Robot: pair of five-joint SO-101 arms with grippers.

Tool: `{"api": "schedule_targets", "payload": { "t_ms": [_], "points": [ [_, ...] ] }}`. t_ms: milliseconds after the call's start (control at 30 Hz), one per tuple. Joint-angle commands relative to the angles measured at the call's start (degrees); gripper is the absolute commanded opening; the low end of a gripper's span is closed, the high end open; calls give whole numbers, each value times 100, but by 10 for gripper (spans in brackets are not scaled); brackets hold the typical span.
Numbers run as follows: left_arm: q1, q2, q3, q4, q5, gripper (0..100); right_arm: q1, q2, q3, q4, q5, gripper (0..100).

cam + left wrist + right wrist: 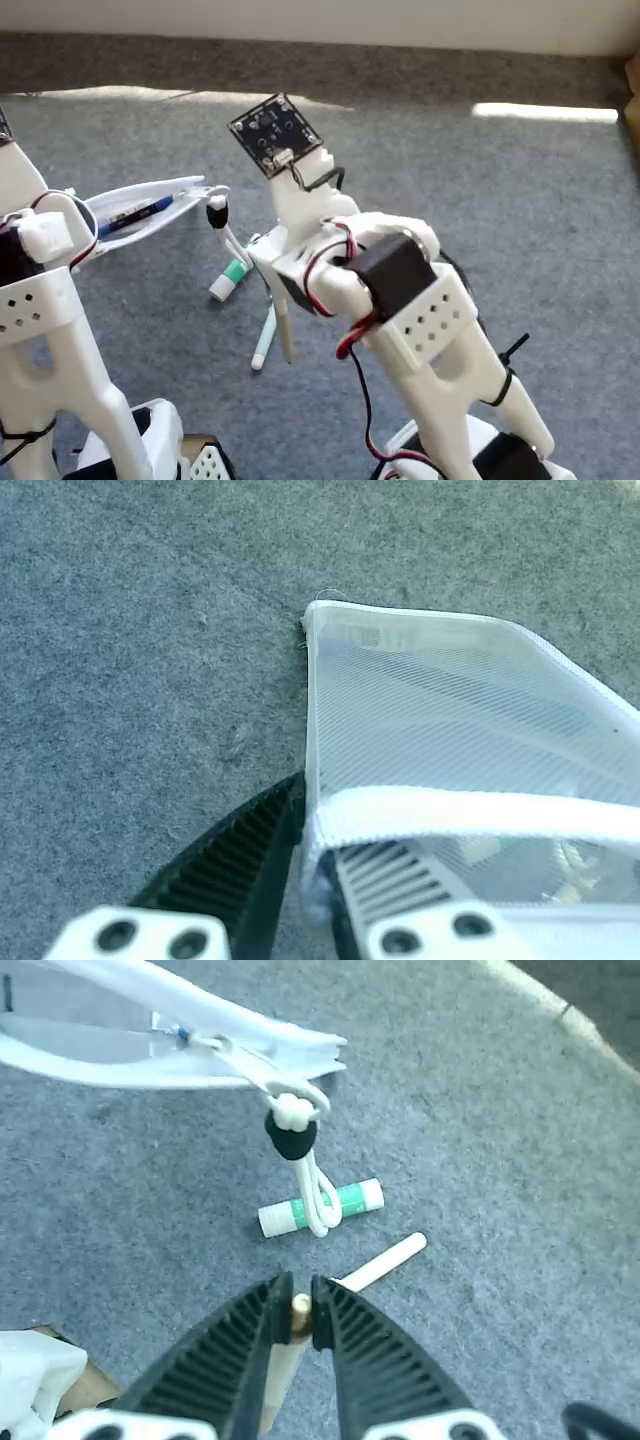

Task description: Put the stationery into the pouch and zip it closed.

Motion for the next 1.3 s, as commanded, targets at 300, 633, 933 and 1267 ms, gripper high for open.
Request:
{"api": "schedule_targets", "payload": {
  "t_ms": [300,633,933,1267],
  "points": [
    [251,-154,-31,-88,44,6,-259,-910,-347,-1305,70,4],
    [251,-163,-22,-114,62,6,-259,-1024,-347,-2765,70,4],
    [251,-163,-22,-114,70,6,-259,-1033,-356,-3213,62,4],
    [251,-163,-13,-88,70,6,-251,-1429,-822,-2923,62,4]
  ]
}}
